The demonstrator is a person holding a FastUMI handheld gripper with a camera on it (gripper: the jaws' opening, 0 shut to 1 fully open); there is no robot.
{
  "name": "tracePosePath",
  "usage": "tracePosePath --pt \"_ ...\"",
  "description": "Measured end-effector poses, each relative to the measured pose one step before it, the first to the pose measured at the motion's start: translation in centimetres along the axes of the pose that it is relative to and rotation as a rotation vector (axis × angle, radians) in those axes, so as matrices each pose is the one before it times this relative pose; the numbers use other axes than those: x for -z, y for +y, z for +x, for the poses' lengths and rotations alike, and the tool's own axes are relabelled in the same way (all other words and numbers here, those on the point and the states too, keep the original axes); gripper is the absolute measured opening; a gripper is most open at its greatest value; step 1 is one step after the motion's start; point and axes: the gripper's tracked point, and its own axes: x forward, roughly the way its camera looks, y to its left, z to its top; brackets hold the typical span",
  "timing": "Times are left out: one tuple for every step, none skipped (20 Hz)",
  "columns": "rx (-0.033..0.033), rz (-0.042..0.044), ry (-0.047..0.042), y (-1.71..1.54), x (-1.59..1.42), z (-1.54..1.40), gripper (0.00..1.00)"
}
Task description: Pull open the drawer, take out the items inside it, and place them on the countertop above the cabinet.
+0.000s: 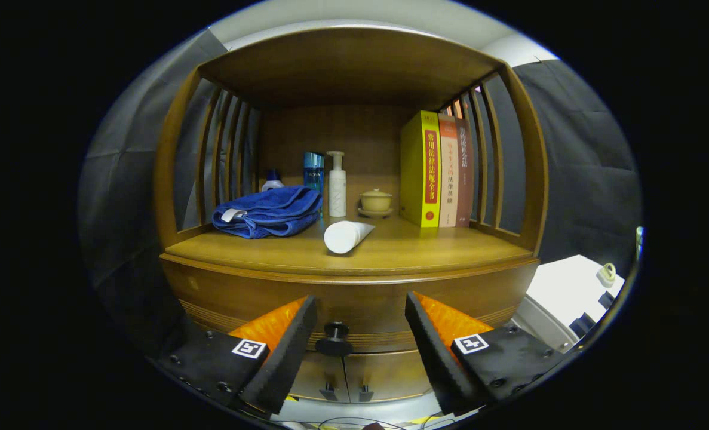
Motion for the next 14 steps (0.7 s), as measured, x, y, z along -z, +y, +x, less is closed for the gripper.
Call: tracePosePath --pt "0.00276 0.00056 -0.00780 -0.180 -0.667 -1.094 0.99" --pt "0.00709 0.00781 -0.00740 -0.228 -0.589 -1.048 0.99" --pt "0.00645 0.00702 0.00206 -0.334 -0.438 -1.071 0.99" --pt "0.00087 0.01241 -0.00873 -0.190 -0.497 -1.098 0.99" --pt "0.00170 0.00481 -0.00827 -0.106 -0.545 -1.113 0.99" --pt "0.00621 0.00216 -0.01439 -0.304 -0.543 -1.003 0.99" --pt "0.00522 -0.00573 -0.00891 -0.345 -0.453 -0.872 0.99" --pt "0.00404 -0.00658 -0.00965 -0.257 -0.443 -0.911 0.99" --pt "0.00690 -0.00340 -0.00657 -0.346 -0.342 -1.081 0.98" --pt "0.00466 0.00329 -0.00482 -0.243 -0.332 -0.844 0.98" --pt "0.00360 0.00755 -0.00624 -0.216 -0.370 -0.900 0.98" --pt "0.00289 0.00756 -0.00673 -0.128 -0.268 -0.690 0.98" --pt "0.00193 0.00604 -0.00541 -0.220 -0.232 -0.642 0.98" --pt "0.00443 0.00155 -0.00435 -0.166 -0.132 -0.516 0.98"
